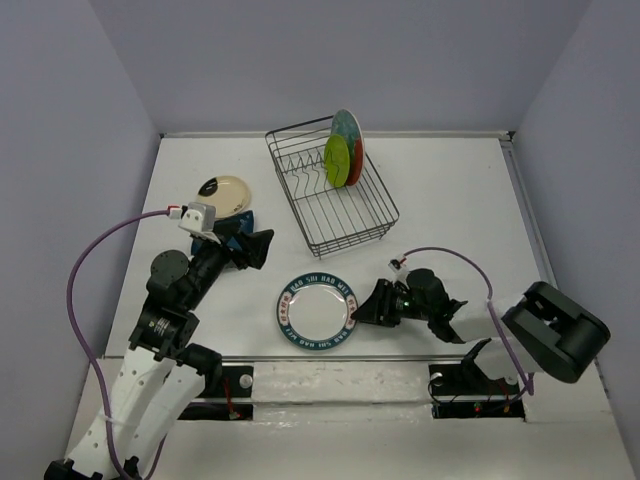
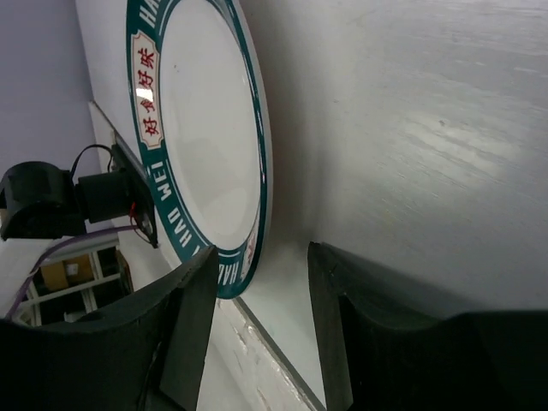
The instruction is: Load the plates into the dish rack
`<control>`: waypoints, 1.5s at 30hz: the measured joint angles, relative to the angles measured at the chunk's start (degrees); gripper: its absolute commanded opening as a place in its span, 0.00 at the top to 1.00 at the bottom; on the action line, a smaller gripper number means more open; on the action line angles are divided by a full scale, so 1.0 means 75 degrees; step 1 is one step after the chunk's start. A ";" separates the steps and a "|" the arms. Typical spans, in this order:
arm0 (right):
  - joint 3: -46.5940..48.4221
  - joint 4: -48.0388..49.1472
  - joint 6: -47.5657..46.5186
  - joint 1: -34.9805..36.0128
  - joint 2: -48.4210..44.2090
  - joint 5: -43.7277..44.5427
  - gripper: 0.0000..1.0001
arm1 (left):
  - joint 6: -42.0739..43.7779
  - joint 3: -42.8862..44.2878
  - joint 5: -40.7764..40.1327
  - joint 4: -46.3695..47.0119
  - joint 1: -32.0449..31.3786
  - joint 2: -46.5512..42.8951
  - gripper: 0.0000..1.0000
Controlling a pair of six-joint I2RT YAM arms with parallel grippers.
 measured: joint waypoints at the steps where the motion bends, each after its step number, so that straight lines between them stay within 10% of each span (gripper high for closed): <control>1: 0.0020 0.0402 0.0087 0.0000 0.0382 -0.0085 0.54 | 0.0000 0.0000 0.0012 0.0012 0.0000 -0.0006 0.01; 7: 0.0303 0.2900 0.0752 0.0000 0.2809 -0.0595 0.89 | 0.0006 0.0000 0.0073 0.0070 0.0000 -0.0073 0.01; 13: 0.0035 0.3687 0.1230 0.0093 0.3101 -0.0670 0.93 | 0.0023 0.0000 0.0178 0.0099 0.0000 -0.0073 0.01; 23: 0.1303 -0.3206 -0.0376 0.0860 -0.2964 0.0953 0.93 | 0.0023 0.0000 0.0195 0.0096 0.0093 -0.0227 0.01; 29: 0.3692 -0.6193 -0.1419 0.0866 -0.4086 0.2253 0.93 | 0.0012 0.0000 0.0195 0.0099 0.0221 -0.0475 0.01; 45: 1.3234 -0.8265 -0.4832 0.0606 0.4205 0.9130 0.93 | -0.0096 0.0000 -0.0256 -0.0055 0.0300 -0.0516 0.01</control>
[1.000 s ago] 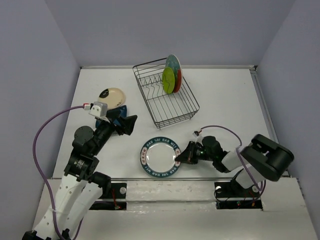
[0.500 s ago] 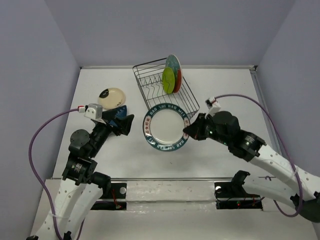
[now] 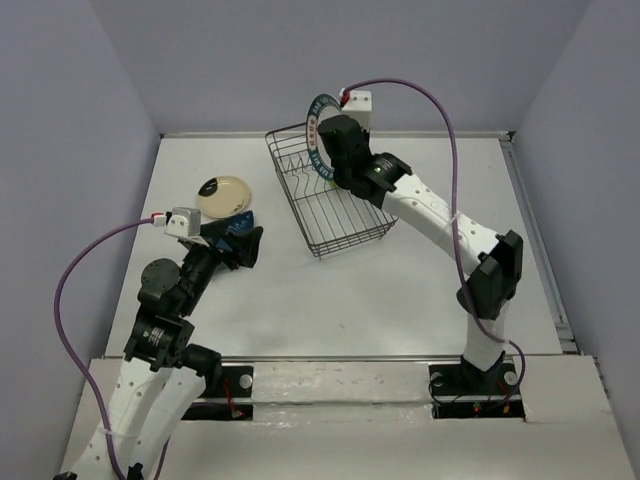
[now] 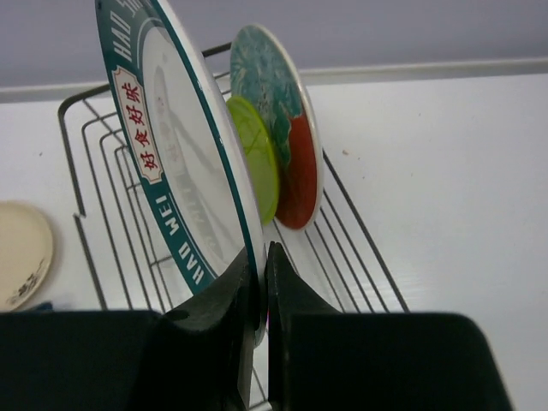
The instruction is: Load the plates into the dish rack
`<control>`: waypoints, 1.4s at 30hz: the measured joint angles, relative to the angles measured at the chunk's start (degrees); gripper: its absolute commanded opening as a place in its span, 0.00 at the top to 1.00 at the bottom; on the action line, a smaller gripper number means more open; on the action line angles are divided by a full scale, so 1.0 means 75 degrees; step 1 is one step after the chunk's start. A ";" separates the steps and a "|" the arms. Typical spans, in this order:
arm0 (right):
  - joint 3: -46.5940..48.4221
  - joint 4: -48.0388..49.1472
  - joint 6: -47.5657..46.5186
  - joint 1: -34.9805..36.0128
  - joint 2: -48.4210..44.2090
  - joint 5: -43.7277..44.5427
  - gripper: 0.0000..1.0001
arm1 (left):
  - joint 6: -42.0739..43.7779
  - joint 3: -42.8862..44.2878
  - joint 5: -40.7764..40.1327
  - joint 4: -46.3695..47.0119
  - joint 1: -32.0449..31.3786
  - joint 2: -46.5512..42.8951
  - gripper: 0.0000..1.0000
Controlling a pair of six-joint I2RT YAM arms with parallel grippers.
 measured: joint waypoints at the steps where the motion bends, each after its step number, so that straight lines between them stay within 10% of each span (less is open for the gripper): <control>1: 0.0306 -0.0003 -0.0099 -0.0044 0.0289 0.0108 0.93 | -0.0020 0.0000 -0.0096 -0.0032 0.0000 0.0003 0.01; 25: 0.1979 0.0111 -0.1445 -0.0848 0.2838 -0.0210 0.93 | -0.0711 0.0000 -0.1614 -0.0411 0.0000 0.0169 0.01; 33: 0.1649 0.0254 -0.1253 -0.0851 0.2873 -0.0921 0.45 | -0.1107 0.0058 -0.1620 -0.0615 0.0624 0.0898 0.01; 42: 0.0356 0.0507 -0.0968 -0.0816 0.1489 -0.2259 0.42 | -0.1174 0.0219 -0.1664 -0.0866 0.2314 0.2736 0.12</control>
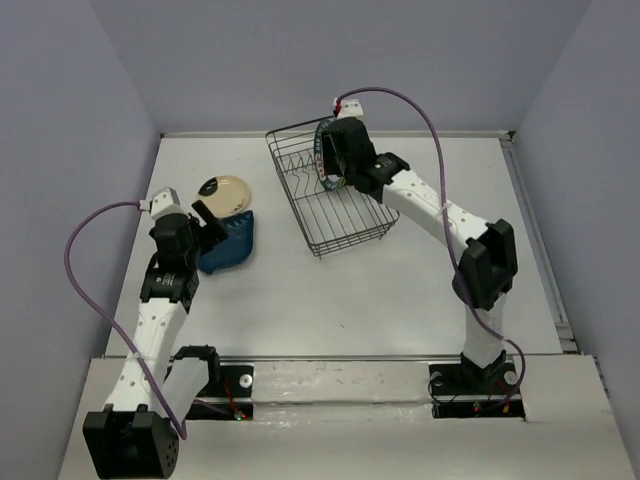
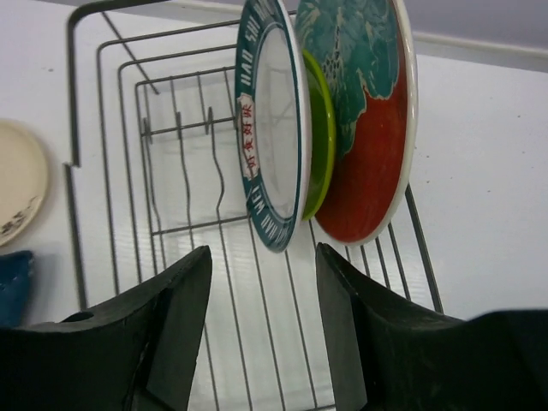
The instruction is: Load the plates into the dish rack
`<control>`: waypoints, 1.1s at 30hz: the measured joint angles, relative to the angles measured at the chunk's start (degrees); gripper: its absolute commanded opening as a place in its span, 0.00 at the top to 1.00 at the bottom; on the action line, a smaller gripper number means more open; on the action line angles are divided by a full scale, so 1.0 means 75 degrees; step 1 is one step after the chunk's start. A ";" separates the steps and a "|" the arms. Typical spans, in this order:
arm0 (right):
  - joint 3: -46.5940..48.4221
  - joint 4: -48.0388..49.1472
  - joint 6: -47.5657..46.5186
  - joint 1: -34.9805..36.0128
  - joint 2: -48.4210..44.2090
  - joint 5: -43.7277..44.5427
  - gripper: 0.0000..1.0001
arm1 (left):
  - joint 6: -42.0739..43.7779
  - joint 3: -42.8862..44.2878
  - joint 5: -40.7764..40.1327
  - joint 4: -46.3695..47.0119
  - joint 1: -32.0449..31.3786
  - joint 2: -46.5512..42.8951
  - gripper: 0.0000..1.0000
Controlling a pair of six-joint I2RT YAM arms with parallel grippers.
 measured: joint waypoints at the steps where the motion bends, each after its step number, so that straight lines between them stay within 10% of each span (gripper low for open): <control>1: -0.0265 0.0140 0.0061 0.0020 -0.0265 -0.0152 0.42 | 0.0012 0.0000 -0.0099 -0.0087 0.0102 0.0166 0.12; 16: -0.4546 0.1719 0.0898 0.0755 -0.4173 -0.2078 0.42 | 0.0254 0.0122 -0.0455 -0.0335 0.1355 0.2938 0.30; 33: -0.5368 0.2334 0.1172 0.0778 -0.5015 -0.2967 0.43 | 0.0440 0.0408 0.1215 0.0146 0.2387 0.5007 0.53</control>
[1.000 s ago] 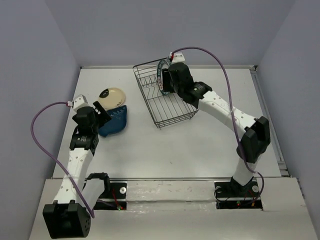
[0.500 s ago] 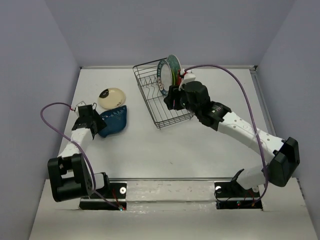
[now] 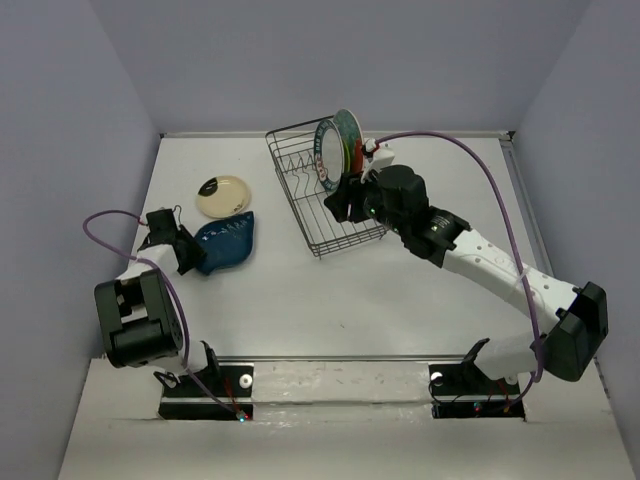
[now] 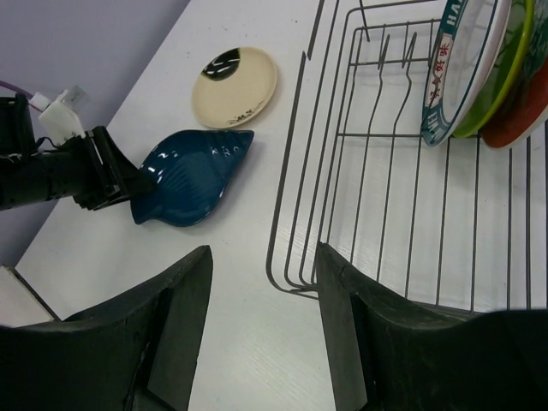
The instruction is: Load the plates into the dish rack
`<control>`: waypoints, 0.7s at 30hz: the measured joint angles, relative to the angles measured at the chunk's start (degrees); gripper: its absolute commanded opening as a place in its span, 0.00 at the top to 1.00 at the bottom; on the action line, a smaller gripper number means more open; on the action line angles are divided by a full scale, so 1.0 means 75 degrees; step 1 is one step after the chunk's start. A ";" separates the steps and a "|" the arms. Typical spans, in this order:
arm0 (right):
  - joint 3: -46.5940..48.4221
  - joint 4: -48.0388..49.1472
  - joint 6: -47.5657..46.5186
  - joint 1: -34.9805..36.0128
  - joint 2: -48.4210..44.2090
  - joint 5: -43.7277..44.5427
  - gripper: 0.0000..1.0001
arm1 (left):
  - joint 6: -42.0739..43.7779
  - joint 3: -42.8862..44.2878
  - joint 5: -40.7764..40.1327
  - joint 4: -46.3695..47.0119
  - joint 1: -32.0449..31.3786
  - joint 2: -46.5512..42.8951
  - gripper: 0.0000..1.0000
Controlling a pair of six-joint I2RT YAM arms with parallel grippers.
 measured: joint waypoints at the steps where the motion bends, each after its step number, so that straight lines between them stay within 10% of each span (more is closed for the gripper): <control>1: 0.0000 0.0003 0.0000 0.0000 0.0000 -0.0017 0.43 | 0.0000 0.0000 0.0041 0.0006 0.0000 0.0012 0.54; 4: 0.0000 0.0012 0.0006 0.0000 0.0000 -0.0099 0.43 | -0.0003 0.0009 0.0216 0.0090 0.0000 0.0122 0.58; 9: 0.0000 0.0061 0.0090 0.0085 0.0000 -0.0248 0.43 | -0.0055 0.0076 0.0723 0.0347 0.0052 0.0291 0.93; 21: 0.0000 0.0122 0.0458 0.0405 0.0006 -0.0627 0.25 | -0.0402 -0.0525 0.1373 0.0361 -0.0111 -0.0536 0.94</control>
